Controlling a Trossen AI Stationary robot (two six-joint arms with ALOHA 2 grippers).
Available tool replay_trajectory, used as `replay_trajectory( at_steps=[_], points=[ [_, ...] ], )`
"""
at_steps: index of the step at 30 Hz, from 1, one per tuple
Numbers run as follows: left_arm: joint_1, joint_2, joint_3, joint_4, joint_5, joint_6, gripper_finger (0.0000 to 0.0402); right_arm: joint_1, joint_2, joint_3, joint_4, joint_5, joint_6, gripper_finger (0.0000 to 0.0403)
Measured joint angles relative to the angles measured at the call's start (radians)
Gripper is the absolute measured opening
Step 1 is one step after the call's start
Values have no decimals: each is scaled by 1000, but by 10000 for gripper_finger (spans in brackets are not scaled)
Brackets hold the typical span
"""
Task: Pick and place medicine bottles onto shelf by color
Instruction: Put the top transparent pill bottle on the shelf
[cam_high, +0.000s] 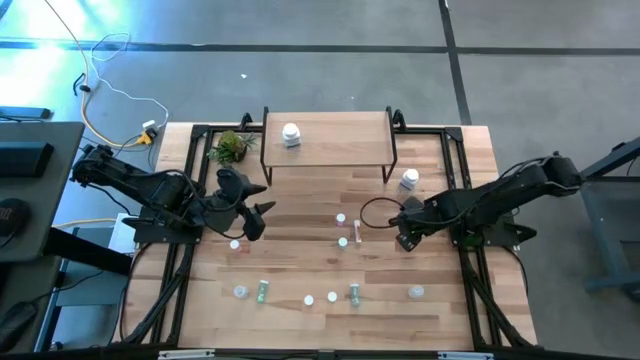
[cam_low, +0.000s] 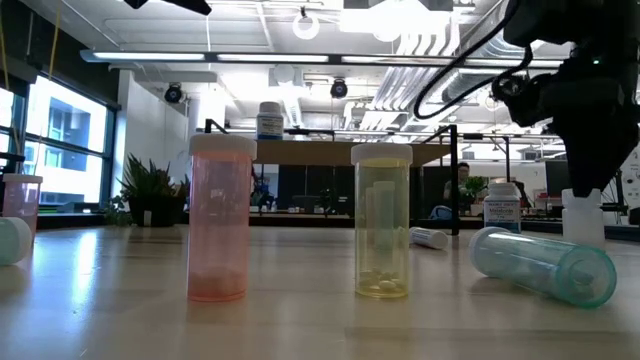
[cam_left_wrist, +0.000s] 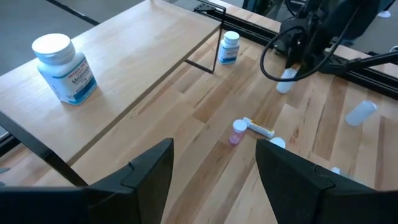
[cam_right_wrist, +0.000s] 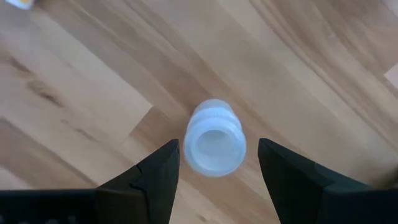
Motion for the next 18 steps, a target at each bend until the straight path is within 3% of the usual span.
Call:
replay_trajectory(
  at_steps=[5,12,18],
  points=[
    [0,0,0,-2,0,0,216,6,33,0,4,15,14,193],
    [0,0,0,-11,0,0,216,6,44,0,6,11,15,114],
    [0,0,0,-14,1,0,216,6,45,12,-2,-2,-10,114]
  ],
)
